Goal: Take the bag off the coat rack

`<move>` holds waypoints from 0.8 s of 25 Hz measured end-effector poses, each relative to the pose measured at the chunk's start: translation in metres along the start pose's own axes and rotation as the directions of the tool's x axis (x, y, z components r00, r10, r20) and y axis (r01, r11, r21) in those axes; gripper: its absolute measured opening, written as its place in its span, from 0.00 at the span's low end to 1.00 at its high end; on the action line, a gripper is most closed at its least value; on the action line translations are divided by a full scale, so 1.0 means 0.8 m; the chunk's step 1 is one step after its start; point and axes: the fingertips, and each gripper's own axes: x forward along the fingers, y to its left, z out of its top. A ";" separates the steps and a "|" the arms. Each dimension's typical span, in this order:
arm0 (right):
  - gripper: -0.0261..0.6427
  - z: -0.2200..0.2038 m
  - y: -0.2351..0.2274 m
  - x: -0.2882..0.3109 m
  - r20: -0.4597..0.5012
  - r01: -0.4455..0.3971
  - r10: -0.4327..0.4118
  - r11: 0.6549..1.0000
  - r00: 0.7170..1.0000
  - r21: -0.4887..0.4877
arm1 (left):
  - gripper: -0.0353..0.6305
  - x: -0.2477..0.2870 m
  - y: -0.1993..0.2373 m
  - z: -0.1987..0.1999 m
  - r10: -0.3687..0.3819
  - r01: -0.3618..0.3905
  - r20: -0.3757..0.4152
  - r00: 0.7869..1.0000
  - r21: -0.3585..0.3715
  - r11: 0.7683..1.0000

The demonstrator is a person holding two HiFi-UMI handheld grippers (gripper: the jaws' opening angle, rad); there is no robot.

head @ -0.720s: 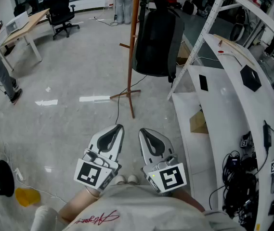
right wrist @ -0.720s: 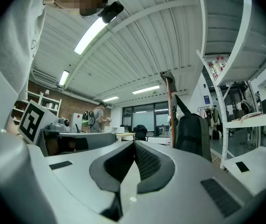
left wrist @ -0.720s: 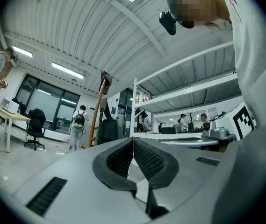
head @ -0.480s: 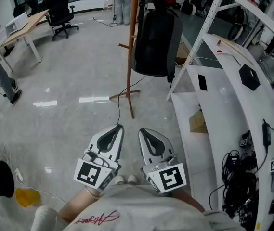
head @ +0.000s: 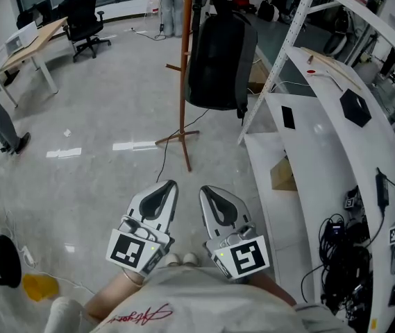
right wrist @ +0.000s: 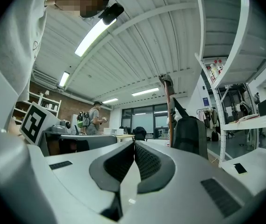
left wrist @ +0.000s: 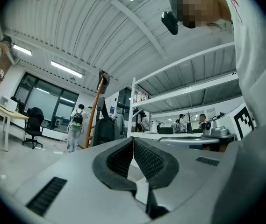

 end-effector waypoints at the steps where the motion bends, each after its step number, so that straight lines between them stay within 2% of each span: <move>1: 0.07 0.001 -0.002 -0.001 0.003 0.001 -0.001 1.000 1.000 -0.003 | 0.08 0.002 -0.002 0.000 0.000 0.000 0.001 1.000 0.002 1.000; 7: 0.07 0.002 -0.017 -0.005 0.014 -0.008 0.008 1.000 1.000 -0.011 | 0.08 0.011 -0.005 -0.001 0.018 -0.018 0.003 1.000 0.009 1.000; 14: 0.07 -0.010 -0.037 -0.008 0.007 -0.021 0.021 1.000 1.000 0.000 | 0.08 0.016 -0.003 -0.008 0.084 -0.084 0.008 0.996 -0.008 0.996; 20: 0.07 -0.016 -0.051 0.007 0.008 -0.021 0.021 1.000 1.000 0.000 | 0.08 0.034 0.005 -0.013 0.077 -0.077 0.006 0.997 0.002 0.997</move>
